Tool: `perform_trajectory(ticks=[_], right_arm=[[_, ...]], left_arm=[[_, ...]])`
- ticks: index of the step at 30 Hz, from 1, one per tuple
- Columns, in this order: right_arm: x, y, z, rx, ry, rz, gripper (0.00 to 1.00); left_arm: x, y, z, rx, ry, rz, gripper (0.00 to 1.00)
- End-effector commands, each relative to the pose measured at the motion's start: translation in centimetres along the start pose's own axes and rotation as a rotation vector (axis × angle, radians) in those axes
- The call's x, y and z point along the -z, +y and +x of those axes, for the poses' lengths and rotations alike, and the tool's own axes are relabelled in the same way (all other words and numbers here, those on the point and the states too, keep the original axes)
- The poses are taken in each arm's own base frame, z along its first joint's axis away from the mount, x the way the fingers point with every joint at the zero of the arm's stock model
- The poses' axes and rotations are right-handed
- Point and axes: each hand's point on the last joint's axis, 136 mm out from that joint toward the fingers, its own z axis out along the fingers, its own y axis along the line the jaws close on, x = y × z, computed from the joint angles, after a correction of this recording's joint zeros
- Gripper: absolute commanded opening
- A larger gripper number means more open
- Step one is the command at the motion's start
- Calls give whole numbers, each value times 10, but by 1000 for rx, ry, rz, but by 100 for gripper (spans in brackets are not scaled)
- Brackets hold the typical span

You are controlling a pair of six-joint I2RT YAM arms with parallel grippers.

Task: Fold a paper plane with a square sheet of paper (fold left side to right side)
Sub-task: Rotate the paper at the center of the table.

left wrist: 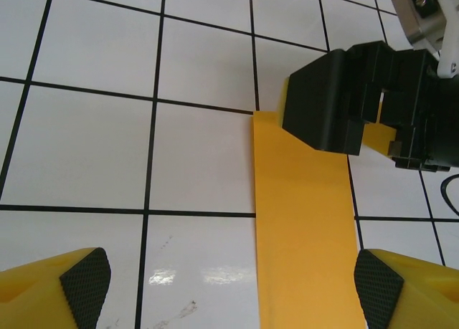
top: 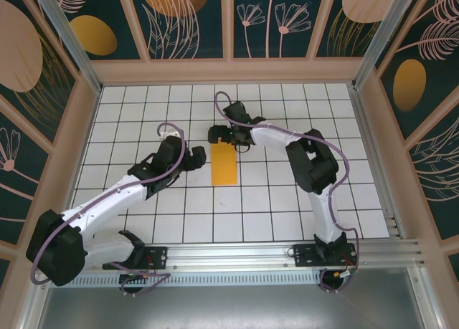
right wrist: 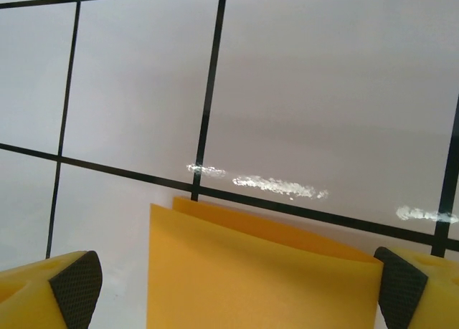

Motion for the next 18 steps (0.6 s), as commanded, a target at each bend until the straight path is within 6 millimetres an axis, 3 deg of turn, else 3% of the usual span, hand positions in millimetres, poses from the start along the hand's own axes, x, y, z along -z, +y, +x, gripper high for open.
perform_trajectory(ticks=[1, 5, 9, 13, 18], right_arm=[[8, -1, -13, 37, -31, 6, 99], [28, -17, -21, 25, -52, 37, 99], [43, -7, -20, 21, -45, -89, 95], [44, 12, -6, -9, 7, -268, 91], [30, 16, 5, -23, 48, -312, 89]], left_arm=[[0, 2, 0, 21, -13, -1, 91], [-6, 1, 11, 28, 22, 17, 92], [-20, -3, 29, 59, 99, 77, 97], [-33, -3, 43, 108, 169, 140, 96], [-39, -5, 49, 170, 204, 237, 93]])
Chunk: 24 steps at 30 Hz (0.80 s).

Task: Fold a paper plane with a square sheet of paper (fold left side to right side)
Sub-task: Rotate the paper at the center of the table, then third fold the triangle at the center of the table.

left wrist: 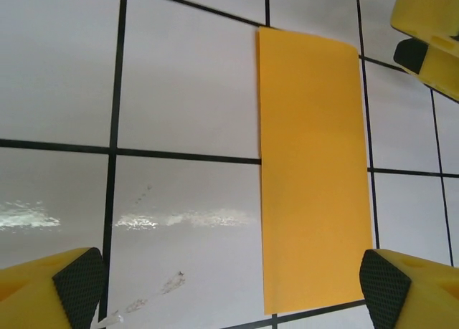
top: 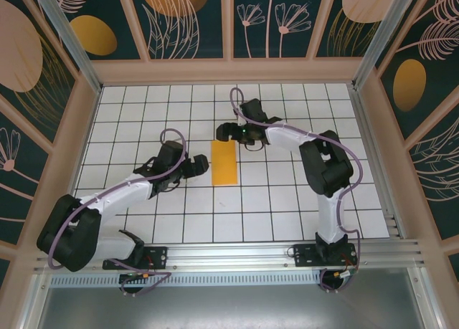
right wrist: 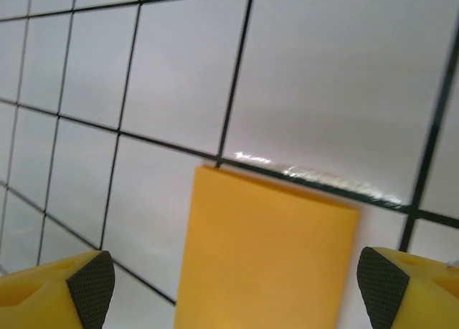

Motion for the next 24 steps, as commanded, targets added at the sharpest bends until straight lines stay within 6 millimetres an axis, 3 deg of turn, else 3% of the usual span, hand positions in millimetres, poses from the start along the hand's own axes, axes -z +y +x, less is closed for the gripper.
perform_trajectory(ticks=[1, 13, 24], right_arm=[[-9, 16, 7, 1, 28, -107, 89], [-37, -10, 20, -12, 90, -38, 88], [-41, -37, 38, 9, 146, 49, 70]], left_arm=[[-3, -17, -1, 45, 23, 143, 92], [-20, -17, 11, 58, 93, 173, 85], [-38, -30, 13, 61, 155, 223, 74]])
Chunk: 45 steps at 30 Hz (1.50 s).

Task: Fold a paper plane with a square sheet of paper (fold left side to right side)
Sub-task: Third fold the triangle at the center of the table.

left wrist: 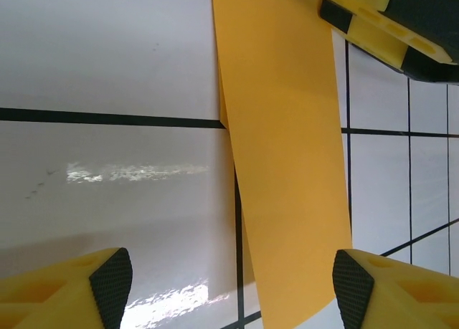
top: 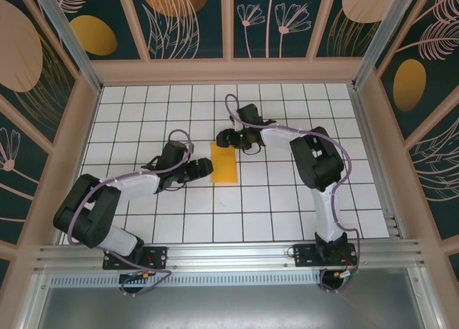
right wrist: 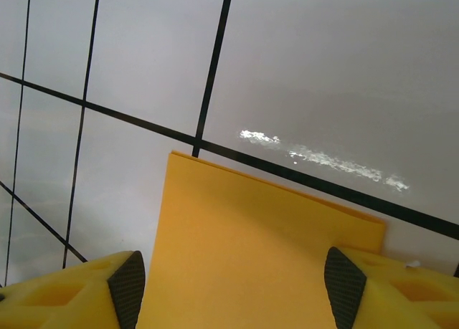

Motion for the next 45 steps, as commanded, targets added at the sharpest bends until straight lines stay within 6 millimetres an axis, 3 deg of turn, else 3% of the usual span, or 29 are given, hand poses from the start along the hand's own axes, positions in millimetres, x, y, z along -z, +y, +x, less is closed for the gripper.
perform_trajectory(ticks=[1, 13, 20, 29, 37, 45], right_arm=[[-9, -22, 19, -11, 70, 61, 69], [-8, -21, 26, -21, 74, 40, 67], [-8, -18, 27, -30, 77, 23, 65], [-7, -17, 26, -30, 75, 24, 65], [-6, -16, 24, -26, 68, 25, 65], [1, -12, 16, -11, 29, 22, 69]], left_arm=[[-5, -20, -13, -6, -7, 78, 74], [-31, -29, -12, 31, 58, 152, 70], [-33, -37, -13, 46, 66, 201, 66], [-41, -27, -8, 72, 79, 174, 57], [-40, -22, -7, 69, 73, 147, 37], [-41, -19, -4, 68, 82, 139, 11]])
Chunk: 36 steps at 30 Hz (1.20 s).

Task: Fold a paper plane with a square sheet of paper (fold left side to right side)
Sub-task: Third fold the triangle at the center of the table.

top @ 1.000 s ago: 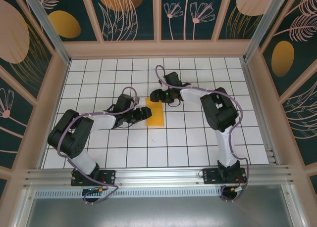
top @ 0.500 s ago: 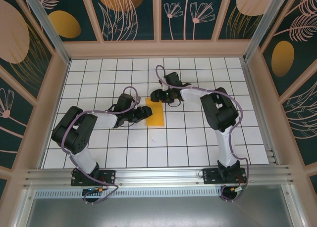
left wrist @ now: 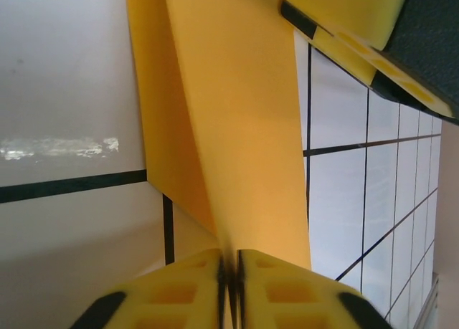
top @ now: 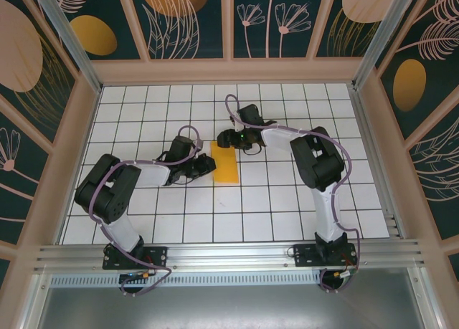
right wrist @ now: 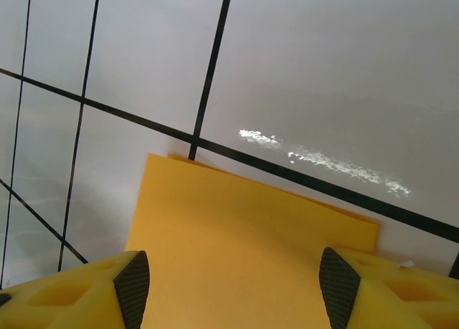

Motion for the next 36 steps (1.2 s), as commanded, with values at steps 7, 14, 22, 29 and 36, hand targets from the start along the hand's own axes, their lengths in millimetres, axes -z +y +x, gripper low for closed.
perform_trajectory(ticks=[7, 14, 22, 29, 36], right_arm=[[49, 13, -13, 72, -170, 10, 84], [106, 16, 17, 213, -330, 55, 87], [127, 47, 97, 510, -449, 131, 86], [121, 74, 139, 831, -524, 350, 89], [88, 87, 132, 985, -525, 476, 90]], left_arm=[[1, -4, -1, 11, -2, 11, 5], [10, -15, -4, 35, -24, 47, 4], [17, -31, -3, 103, -31, 116, 2], [19, -31, -2, 106, -35, 98, 2], [18, -30, 0, 105, -31, 83, 2]])
